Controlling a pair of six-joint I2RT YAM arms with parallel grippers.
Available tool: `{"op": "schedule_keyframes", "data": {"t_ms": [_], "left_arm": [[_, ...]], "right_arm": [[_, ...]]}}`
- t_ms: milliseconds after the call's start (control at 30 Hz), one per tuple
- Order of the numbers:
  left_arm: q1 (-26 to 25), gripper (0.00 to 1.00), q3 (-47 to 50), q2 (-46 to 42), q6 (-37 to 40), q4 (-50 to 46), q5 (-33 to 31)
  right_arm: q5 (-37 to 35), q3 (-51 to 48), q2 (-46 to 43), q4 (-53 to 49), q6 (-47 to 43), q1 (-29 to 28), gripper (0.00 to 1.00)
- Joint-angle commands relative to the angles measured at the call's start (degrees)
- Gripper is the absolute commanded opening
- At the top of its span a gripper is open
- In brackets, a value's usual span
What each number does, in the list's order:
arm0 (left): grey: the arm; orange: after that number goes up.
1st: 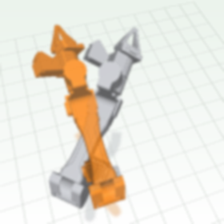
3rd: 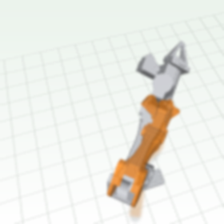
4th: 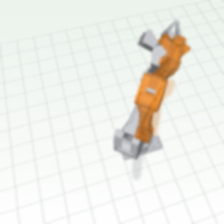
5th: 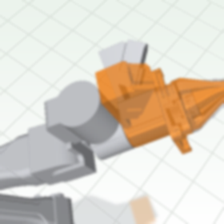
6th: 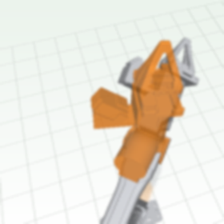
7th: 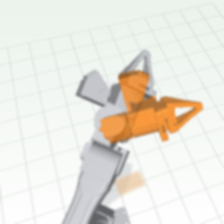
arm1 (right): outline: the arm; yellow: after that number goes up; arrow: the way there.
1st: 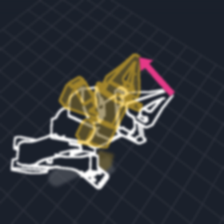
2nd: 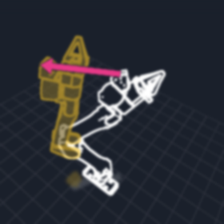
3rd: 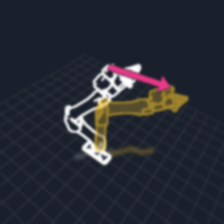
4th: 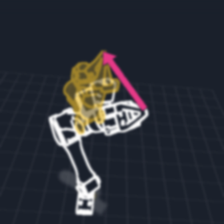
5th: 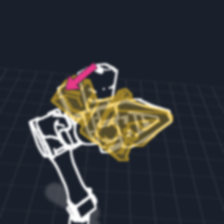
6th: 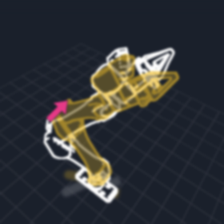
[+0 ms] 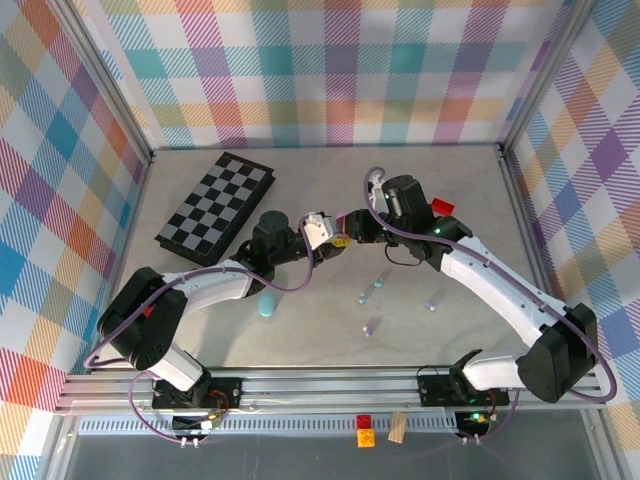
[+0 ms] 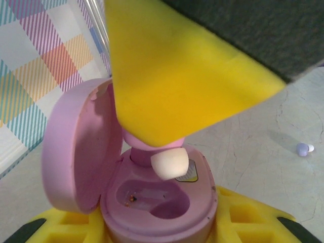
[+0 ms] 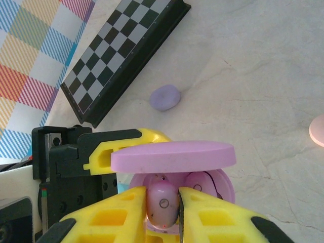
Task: Insert wireless bluetooth earbuds into charging case
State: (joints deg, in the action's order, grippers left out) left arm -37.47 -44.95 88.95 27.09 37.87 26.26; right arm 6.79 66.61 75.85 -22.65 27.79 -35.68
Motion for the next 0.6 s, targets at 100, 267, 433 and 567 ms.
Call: {"op": "schedule_keyframes", "data": {"t_ms": [100,267,433,567], "left_arm": [[-0.69,0.35,-1.89,-0.35,0.16,1.4,0.96],[-0.76,0.35,-1.98,-0.42,-0.02,1.42,0.52],[-0.76,0.35,-2.2,-0.44,-0.2,1.15,0.45],[-0.76,0.35,-1.97,-0.79,-0.54,1.59,0.28]], "right_arm": [[2.41,1.11,1.22,1.82,-0.04,-0.27,0.21],[3.67,1.07,1.68,2.23,0.16,-0.31,0.22],[3.76,1.03,1.71,2.2,0.31,-0.27,0.28],[2.33,1.02,0.99,1.72,0.53,-0.27,0.32]]}}
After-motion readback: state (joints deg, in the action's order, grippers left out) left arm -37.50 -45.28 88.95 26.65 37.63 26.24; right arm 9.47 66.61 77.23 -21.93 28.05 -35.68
